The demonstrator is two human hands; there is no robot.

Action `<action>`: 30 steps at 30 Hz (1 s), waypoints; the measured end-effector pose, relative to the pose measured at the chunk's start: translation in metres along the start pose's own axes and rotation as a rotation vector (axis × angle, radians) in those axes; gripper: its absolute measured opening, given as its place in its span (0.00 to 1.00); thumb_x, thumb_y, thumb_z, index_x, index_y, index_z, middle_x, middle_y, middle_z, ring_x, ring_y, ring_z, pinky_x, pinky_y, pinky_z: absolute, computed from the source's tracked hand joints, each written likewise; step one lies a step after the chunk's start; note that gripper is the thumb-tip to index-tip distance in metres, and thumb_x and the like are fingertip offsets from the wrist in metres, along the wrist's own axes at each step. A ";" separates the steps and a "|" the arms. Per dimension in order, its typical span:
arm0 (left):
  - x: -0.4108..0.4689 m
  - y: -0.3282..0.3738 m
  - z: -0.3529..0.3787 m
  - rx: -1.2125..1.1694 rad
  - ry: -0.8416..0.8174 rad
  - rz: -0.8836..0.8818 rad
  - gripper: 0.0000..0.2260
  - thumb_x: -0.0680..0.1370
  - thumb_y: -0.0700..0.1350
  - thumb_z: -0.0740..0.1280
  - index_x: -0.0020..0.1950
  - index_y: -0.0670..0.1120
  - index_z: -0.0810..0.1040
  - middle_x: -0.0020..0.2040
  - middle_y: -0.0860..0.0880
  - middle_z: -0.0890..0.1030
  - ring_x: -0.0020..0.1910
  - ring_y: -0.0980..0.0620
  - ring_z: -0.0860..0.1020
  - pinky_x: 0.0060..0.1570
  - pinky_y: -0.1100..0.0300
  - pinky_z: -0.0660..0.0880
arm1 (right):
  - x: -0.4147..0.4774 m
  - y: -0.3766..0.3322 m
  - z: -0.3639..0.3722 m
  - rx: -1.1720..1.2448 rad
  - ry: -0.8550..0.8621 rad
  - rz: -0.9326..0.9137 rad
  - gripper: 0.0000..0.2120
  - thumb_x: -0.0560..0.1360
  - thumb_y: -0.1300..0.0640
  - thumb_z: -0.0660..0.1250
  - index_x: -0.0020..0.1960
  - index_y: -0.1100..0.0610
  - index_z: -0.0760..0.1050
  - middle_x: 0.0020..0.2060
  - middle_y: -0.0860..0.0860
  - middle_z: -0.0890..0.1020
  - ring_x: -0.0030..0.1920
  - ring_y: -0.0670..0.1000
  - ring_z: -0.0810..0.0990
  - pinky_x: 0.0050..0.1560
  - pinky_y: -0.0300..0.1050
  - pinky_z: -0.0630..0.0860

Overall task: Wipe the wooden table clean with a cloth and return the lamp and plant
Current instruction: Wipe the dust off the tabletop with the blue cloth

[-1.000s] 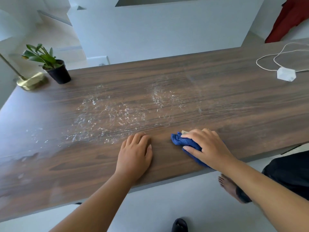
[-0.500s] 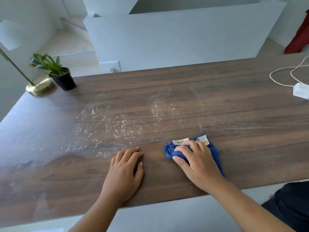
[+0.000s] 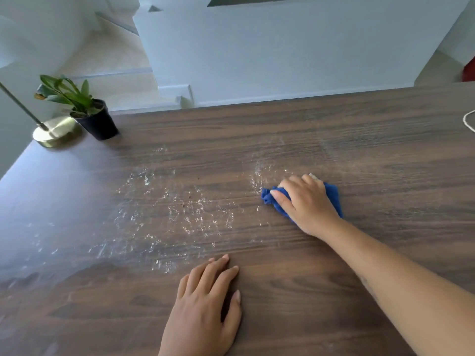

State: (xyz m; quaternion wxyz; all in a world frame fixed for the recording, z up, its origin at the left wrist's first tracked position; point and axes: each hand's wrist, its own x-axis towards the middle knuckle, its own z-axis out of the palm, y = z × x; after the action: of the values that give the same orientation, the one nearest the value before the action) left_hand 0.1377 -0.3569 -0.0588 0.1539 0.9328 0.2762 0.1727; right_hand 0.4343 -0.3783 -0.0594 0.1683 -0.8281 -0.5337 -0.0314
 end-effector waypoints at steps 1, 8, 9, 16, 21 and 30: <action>0.001 -0.001 0.002 0.002 0.023 0.015 0.16 0.73 0.54 0.63 0.57 0.51 0.81 0.64 0.54 0.77 0.62 0.52 0.74 0.58 0.55 0.68 | 0.018 0.004 0.004 -0.012 0.005 0.011 0.18 0.81 0.43 0.54 0.46 0.55 0.75 0.42 0.51 0.78 0.44 0.56 0.74 0.54 0.54 0.65; 0.006 -0.008 0.017 0.030 0.150 0.063 0.14 0.69 0.55 0.65 0.53 0.55 0.80 0.59 0.55 0.80 0.59 0.53 0.74 0.56 0.57 0.67 | 0.138 0.014 0.029 -0.099 0.018 0.115 0.22 0.81 0.42 0.51 0.51 0.57 0.76 0.48 0.55 0.80 0.51 0.61 0.75 0.57 0.56 0.66; 0.006 -0.008 0.020 0.029 0.165 0.063 0.14 0.69 0.56 0.65 0.53 0.56 0.79 0.59 0.55 0.80 0.59 0.54 0.74 0.55 0.57 0.68 | 0.151 0.015 0.031 -0.100 0.012 0.128 0.22 0.81 0.41 0.50 0.52 0.56 0.76 0.49 0.55 0.80 0.53 0.60 0.75 0.58 0.56 0.65; 0.004 -0.009 0.015 0.029 0.120 0.071 0.14 0.70 0.56 0.65 0.53 0.55 0.80 0.60 0.55 0.79 0.60 0.53 0.74 0.57 0.57 0.67 | 0.163 0.014 0.031 -0.103 -0.024 0.138 0.22 0.81 0.42 0.50 0.52 0.56 0.75 0.50 0.55 0.80 0.54 0.60 0.74 0.59 0.55 0.64; 0.002 -0.002 0.003 0.005 0.004 0.024 0.15 0.74 0.55 0.63 0.56 0.53 0.79 0.63 0.56 0.76 0.61 0.52 0.73 0.59 0.55 0.66 | 0.082 -0.005 0.015 -0.042 0.004 0.093 0.19 0.81 0.44 0.53 0.47 0.56 0.76 0.44 0.53 0.80 0.48 0.59 0.75 0.54 0.53 0.65; -0.007 -0.009 -0.021 -0.370 0.058 -0.076 0.06 0.79 0.44 0.64 0.54 0.50 0.77 0.51 0.58 0.76 0.53 0.60 0.72 0.53 0.63 0.70 | -0.101 -0.066 -0.017 -0.037 0.047 0.131 0.18 0.80 0.43 0.53 0.43 0.53 0.75 0.36 0.47 0.75 0.39 0.54 0.73 0.54 0.55 0.69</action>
State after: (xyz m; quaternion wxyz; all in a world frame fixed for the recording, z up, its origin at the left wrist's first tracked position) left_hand 0.1193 -0.3497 -0.0453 0.3212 0.8721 0.2792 0.2416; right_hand 0.3337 -0.4474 -0.0506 0.1672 -0.8633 -0.4735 -0.0497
